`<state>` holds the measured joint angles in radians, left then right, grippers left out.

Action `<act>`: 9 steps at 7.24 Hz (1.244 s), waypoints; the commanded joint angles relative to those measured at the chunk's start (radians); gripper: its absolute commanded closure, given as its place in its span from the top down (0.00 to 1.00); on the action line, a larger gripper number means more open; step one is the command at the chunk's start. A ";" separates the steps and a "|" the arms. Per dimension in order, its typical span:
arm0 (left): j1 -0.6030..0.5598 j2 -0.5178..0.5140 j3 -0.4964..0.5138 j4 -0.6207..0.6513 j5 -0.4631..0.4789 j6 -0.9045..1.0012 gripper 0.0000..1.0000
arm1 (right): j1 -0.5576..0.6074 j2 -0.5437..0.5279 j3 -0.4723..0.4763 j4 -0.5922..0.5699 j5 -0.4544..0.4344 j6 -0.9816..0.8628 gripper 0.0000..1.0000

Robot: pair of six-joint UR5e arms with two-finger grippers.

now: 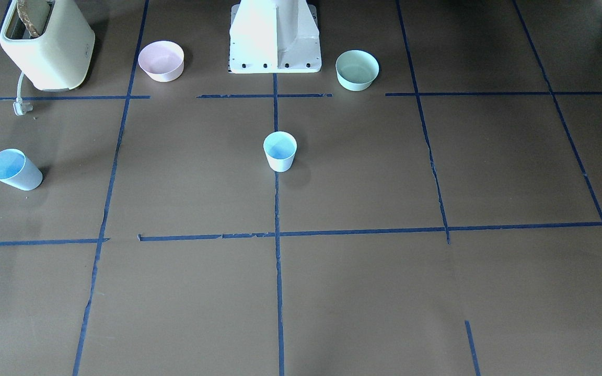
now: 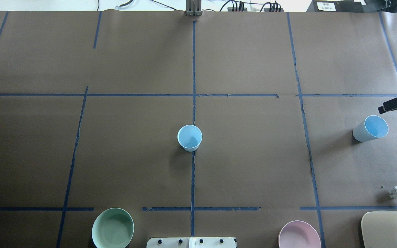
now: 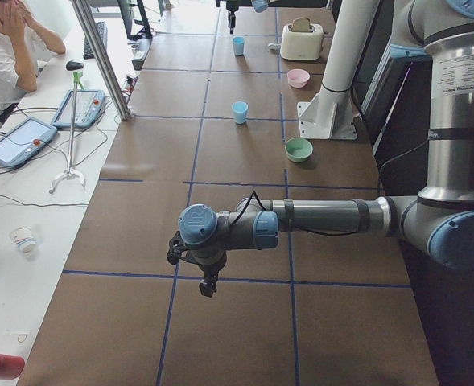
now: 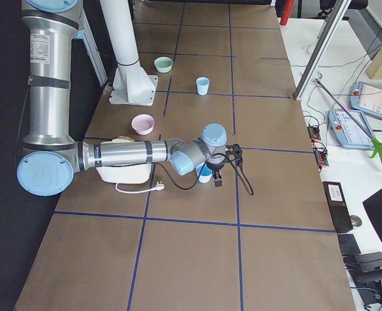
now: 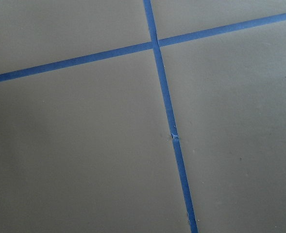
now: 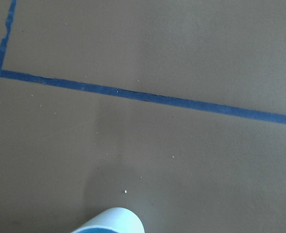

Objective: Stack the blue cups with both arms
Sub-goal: 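Reach the right gripper to the other light blue cup and grasp it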

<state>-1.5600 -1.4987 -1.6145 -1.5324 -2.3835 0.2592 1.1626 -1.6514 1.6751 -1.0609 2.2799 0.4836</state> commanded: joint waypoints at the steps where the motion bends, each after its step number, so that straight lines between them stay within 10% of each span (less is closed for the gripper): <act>1: 0.000 0.002 -0.001 0.000 0.000 0.000 1.00 | -0.059 -0.019 -0.029 0.007 -0.010 0.004 1.00; 4: -0.002 0.008 -0.002 0.000 0.000 0.002 1.00 | -0.112 -0.019 -0.054 0.007 -0.028 0.004 0.98; 6: -0.002 0.008 -0.001 0.000 0.000 0.003 1.00 | -0.118 -0.011 -0.049 0.007 -0.042 0.010 0.11; 9: 0.000 0.008 -0.001 0.000 0.000 0.003 1.00 | -0.116 -0.001 0.012 -0.007 -0.030 0.026 0.00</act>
<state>-1.5608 -1.4910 -1.6154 -1.5331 -2.3838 0.2622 1.0459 -1.6542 1.6527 -1.0577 2.2466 0.4991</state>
